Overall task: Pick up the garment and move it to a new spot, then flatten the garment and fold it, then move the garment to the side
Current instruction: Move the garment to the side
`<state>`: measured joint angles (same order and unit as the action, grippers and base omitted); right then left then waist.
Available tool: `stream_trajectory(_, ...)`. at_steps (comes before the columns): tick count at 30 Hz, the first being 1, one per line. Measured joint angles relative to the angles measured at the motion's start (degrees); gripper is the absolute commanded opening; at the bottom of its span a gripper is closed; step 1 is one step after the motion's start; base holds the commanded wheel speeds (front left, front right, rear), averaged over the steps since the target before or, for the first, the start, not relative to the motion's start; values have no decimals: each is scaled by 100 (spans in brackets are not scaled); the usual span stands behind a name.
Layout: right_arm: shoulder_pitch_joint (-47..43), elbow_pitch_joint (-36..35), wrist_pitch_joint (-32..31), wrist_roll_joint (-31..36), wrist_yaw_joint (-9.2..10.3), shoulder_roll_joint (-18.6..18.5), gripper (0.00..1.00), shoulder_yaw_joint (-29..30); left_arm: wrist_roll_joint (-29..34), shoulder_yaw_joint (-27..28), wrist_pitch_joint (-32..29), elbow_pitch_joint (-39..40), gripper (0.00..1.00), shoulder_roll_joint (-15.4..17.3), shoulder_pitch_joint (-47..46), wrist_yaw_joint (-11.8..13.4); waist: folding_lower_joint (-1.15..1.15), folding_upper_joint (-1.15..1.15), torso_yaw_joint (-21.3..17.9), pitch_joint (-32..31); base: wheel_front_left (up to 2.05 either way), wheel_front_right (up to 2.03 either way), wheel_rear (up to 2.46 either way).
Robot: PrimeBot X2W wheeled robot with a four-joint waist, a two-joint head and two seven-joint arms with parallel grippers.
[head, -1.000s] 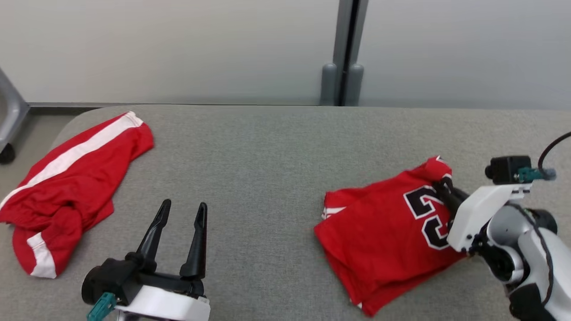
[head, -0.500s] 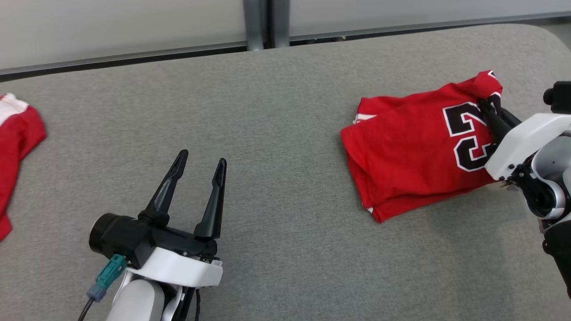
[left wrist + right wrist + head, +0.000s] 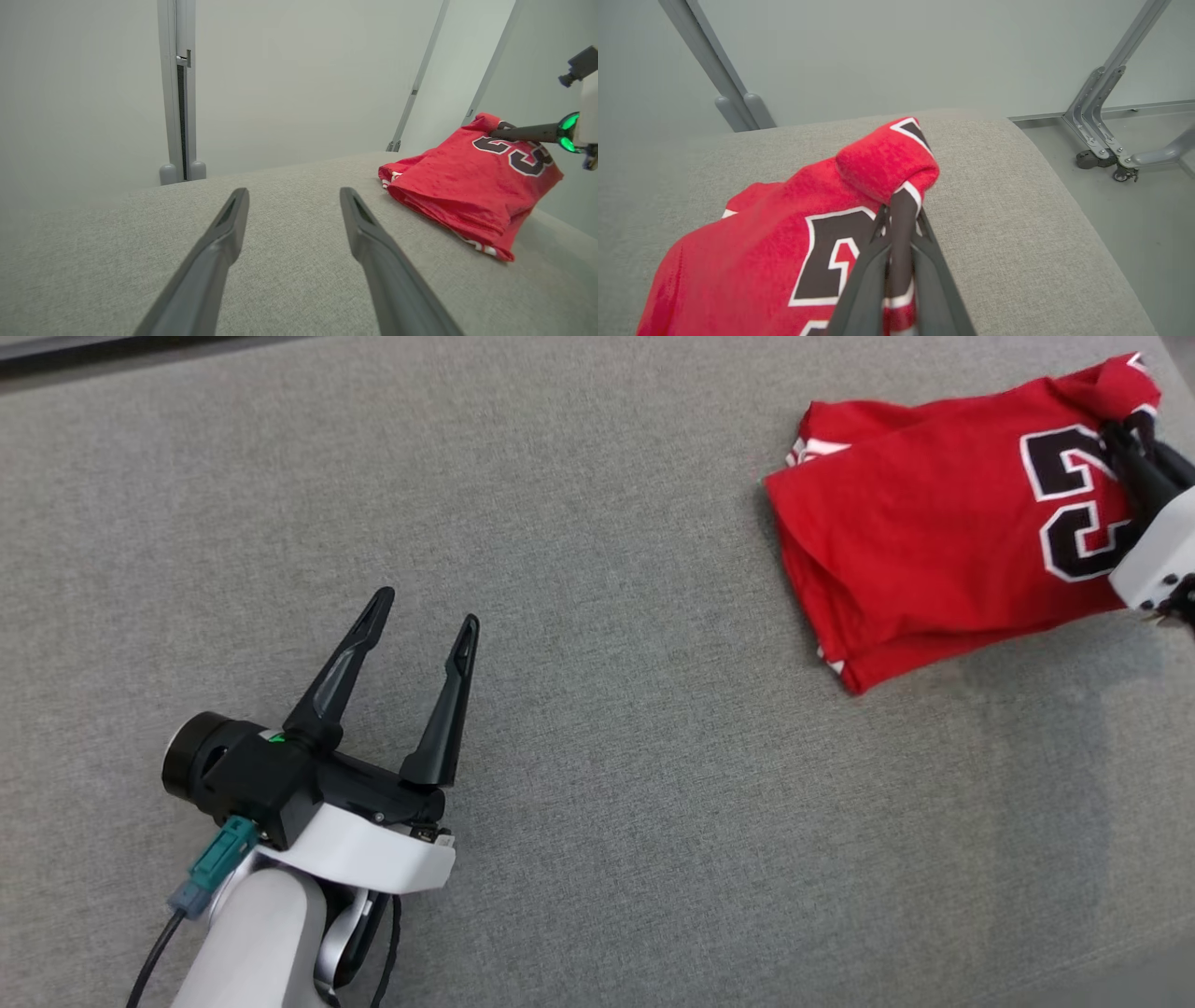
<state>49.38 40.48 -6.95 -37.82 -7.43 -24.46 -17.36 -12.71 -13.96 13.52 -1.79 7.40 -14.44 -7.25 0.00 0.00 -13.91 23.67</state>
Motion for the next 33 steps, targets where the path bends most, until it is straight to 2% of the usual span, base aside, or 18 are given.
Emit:
stream_trajectory(9,938,1227,235,1036,-7,-70,0,443,8,-9,-116,169,100,116,-140,2,0,0,-18,600,0,0,0)
stream_trajectory(10,1007,1351,271,1145,-7,-49,31,502,8,-10,-116,170,100,116,-140,7,0,0,-4,625,0,0,0)
stream_trajectory(11,1062,1480,345,1279,-7,-26,72,570,5,-15,-115,167,100,116,-140,10,0,0,15,638,0,0,0)
stream_trajectory(12,1118,1594,402,1383,-7,2,100,631,2,-24,-114,164,100,115,-142,12,0,0,37,641,0,0,0)
stream_trajectory(18,1259,2106,824,2022,-7,82,100,958,-65,-21,-29,55,100,69,-144,36,0,0,166,476,0,0,0)
stream_trajectory(23,1204,2090,1248,2310,-5,183,100,1079,-160,62,70,-78,100,26,-47,85,0,0,282,117,0,0,0)
stream_trajectory(27,851,1563,1528,2204,-5,470,100,733,-264,255,122,-145,100,9,179,160,0,0,394,-287,0,0,0)
stream_trajectory(33,-203,172,1577,1251,-7,532,100,236,-355,646,146,-71,100,94,761,345,0,0,670,-1119,0,0,0)
